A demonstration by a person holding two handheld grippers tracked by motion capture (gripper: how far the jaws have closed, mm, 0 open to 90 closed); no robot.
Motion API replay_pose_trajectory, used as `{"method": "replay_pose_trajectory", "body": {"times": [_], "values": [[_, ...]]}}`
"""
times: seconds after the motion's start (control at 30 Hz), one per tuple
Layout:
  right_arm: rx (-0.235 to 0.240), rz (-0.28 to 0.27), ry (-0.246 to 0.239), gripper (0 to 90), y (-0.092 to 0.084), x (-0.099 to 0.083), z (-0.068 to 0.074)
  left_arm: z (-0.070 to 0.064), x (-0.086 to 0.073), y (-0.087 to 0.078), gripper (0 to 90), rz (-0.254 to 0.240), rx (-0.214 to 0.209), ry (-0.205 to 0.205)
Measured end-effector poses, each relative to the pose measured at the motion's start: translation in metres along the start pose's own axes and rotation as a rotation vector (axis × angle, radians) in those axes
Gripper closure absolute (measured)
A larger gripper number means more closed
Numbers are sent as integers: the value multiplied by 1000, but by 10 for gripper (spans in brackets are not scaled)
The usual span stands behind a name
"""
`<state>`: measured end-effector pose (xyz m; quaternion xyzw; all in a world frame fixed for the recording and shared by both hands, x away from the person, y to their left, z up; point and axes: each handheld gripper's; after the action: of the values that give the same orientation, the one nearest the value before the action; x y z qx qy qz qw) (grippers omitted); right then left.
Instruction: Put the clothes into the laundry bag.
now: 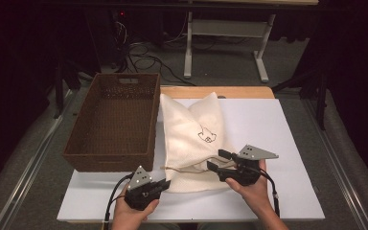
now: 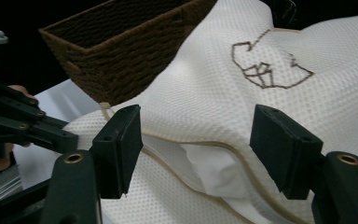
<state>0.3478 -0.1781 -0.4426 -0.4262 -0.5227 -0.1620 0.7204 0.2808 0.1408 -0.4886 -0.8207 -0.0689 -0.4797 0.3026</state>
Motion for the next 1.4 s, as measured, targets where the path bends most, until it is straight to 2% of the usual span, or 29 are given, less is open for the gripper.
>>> {"method": "replay_pose_trajectory", "body": {"times": [0.1,0.17,0.23,0.33,0.37,0.4,0.43,0.47,0.6,0.7,0.83,0.9,1.03,1.2,1.27,1.4], "values": [[-5,-3,-24,349,-2,2,6,6,-2,-4,788,-35,-6,-59],[-8,-5,-32,355,-3,3,8,10,-2,-8,707,-51,4,-85],[-19,0,-28,363,-5,5,8,14,-3,-12,655,-66,12,-109],[-28,8,-20,374,-7,7,8,23,-5,-20,560,-87,22,-168],[-30,7,-20,378,-8,9,9,23,-5,-20,547,-87,22,-168],[-29,5,-22,384,-9,10,10,28,-7,-24,541,-98,18,-204],[-30,3,-28,389,-10,10,10,28,-7,-24,535,-98,18,-204],[-29,4,-28,397,-10,11,12,31,-10,-25,528,-99,18,-228],[-27,11,-39,413,-8,10,15,29,-10,-18,506,-79,20,-213],[-12,23,-51,434,-5,9,19,29,-11,-11,467,-45,21,-205],[6,28,-66,456,-1,9,24,30,-14,-5,431,-17,11,-217],[21,37,-69,467,0,8,28,32,-14,-5,427,-18,21,-222],[40,54,-85,470,4,3,31,38,-14,-6,429,-40,13,-253],[34,71,-91,471,11,2,32,35,-12,-4,424,4,23,-208],[27,71,-100,464,11,2,33,36,-14,-3,410,-5,22,-245],[29,44,-91,433,10,3,35,34,-15,0,403,21,11,-249]]}}
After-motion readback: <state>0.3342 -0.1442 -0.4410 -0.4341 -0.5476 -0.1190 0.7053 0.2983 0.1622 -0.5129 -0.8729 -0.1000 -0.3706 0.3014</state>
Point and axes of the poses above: each handheld gripper's, and its own axes: y roughly forward along the jaws, x roughly out of its top, z roughly to its left, and after that the axes turned 13 degrees about -x, right-handed
